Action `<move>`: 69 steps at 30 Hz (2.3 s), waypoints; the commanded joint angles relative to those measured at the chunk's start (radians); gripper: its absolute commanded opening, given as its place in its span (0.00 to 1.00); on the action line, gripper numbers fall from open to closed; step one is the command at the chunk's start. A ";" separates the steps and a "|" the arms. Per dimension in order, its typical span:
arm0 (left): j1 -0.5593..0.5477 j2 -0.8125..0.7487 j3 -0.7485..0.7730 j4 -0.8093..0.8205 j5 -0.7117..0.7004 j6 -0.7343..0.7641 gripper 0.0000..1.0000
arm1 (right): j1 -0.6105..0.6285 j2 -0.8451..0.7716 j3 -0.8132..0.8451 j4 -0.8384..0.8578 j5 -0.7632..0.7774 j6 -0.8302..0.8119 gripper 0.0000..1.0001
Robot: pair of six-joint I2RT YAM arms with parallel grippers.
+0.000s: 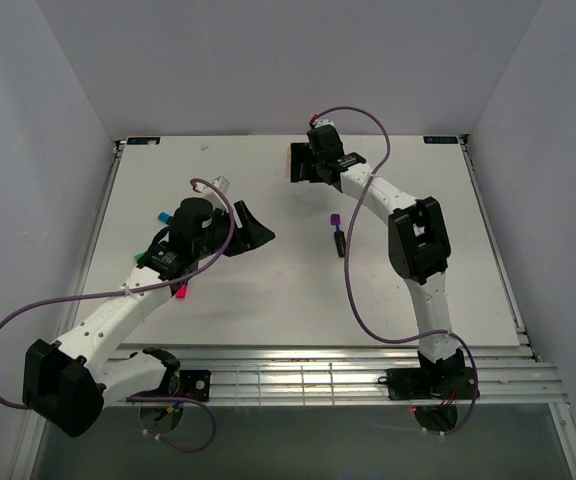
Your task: Open the pen caps
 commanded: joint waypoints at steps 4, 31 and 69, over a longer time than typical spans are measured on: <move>0.003 0.001 0.015 0.007 -0.071 -0.021 0.72 | -0.022 0.160 0.231 -0.047 0.086 0.015 0.96; 0.003 0.038 -0.054 0.112 -0.024 -0.060 0.72 | -0.050 0.438 0.466 0.090 -0.029 0.119 0.63; 0.003 0.026 -0.103 0.158 0.013 -0.077 0.72 | -0.074 0.417 0.337 -0.110 0.037 0.106 0.33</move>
